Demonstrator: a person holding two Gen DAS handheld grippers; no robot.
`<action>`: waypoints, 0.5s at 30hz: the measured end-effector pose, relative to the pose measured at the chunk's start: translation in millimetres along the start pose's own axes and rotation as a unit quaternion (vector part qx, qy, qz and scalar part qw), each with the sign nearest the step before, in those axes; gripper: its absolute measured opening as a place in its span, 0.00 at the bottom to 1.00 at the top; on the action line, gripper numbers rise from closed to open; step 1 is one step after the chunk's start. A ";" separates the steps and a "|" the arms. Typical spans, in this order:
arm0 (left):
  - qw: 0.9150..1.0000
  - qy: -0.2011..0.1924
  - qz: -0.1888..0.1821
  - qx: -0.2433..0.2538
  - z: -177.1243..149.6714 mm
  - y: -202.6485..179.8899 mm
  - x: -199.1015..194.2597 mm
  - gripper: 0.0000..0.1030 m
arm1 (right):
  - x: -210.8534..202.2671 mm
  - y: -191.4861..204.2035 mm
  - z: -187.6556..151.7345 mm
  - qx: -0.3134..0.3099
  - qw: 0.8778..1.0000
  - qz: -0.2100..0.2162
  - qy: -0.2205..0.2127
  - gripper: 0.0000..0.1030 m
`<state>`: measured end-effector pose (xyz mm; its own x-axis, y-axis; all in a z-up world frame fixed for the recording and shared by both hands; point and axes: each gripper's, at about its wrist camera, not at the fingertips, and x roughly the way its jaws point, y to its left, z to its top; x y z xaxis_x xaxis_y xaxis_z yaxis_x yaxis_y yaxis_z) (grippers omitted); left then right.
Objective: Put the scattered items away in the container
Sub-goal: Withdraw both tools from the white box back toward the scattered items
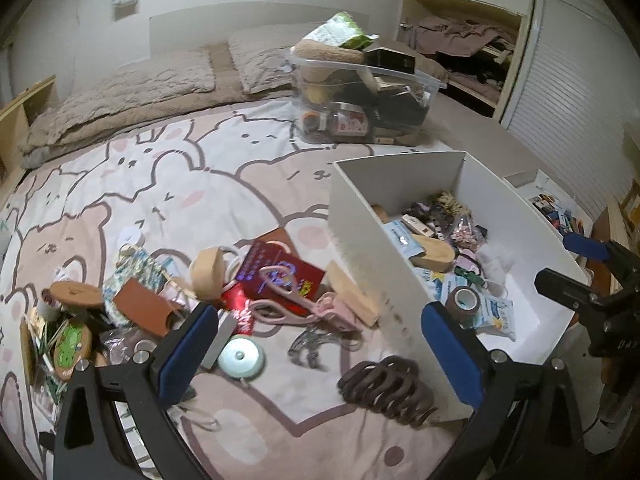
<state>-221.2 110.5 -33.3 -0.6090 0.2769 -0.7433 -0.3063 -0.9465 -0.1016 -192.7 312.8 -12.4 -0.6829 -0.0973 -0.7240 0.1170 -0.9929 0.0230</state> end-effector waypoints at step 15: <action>0.998 -0.020 0.046 -0.023 -15.4 53.5 -34.3 0.99 | 10.4 63.7 7.0 -0.036 0.999 0.031 -0.005 1.00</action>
<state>-205.4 47.8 -23.4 -0.6618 0.1947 -0.7240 -0.2143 -0.9745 -0.0662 -197.4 248.1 -13.6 -0.6792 -0.1599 -0.7163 0.2114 -0.9772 0.0177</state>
